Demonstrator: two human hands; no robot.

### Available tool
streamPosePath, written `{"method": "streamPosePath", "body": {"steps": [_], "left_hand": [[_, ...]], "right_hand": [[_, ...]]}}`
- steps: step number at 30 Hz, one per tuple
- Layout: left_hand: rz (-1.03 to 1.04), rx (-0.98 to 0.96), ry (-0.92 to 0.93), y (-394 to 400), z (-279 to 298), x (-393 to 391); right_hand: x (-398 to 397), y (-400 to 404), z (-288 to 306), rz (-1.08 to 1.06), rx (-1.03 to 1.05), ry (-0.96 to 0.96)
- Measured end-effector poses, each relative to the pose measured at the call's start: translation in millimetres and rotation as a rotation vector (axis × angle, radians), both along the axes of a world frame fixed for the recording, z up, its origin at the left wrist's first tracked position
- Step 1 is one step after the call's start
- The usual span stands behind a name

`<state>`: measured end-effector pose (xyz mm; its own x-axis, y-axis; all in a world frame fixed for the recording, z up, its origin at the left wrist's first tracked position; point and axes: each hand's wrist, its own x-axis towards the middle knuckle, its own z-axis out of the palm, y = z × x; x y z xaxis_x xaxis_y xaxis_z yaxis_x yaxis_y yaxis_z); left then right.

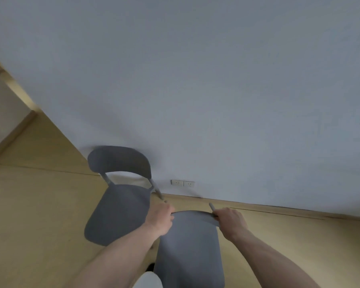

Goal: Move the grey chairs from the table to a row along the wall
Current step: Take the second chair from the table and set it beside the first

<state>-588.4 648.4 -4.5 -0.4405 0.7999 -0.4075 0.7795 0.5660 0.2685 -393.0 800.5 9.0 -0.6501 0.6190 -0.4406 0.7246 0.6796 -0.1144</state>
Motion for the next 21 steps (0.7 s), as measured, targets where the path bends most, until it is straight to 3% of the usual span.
{"method": "streamPosePath", "body": {"steps": [8, 21], "left_hand": [[0.153, 0.037, -0.023, 20, -19, -36], [0.088, 0.061, -0.048, 94, -46, -106]], "right_hand": [[-35, 30, -7, -0.121, 0.0, 0.031], [-111, 96, -36, -0.231, 0.056, -0.047]]}}
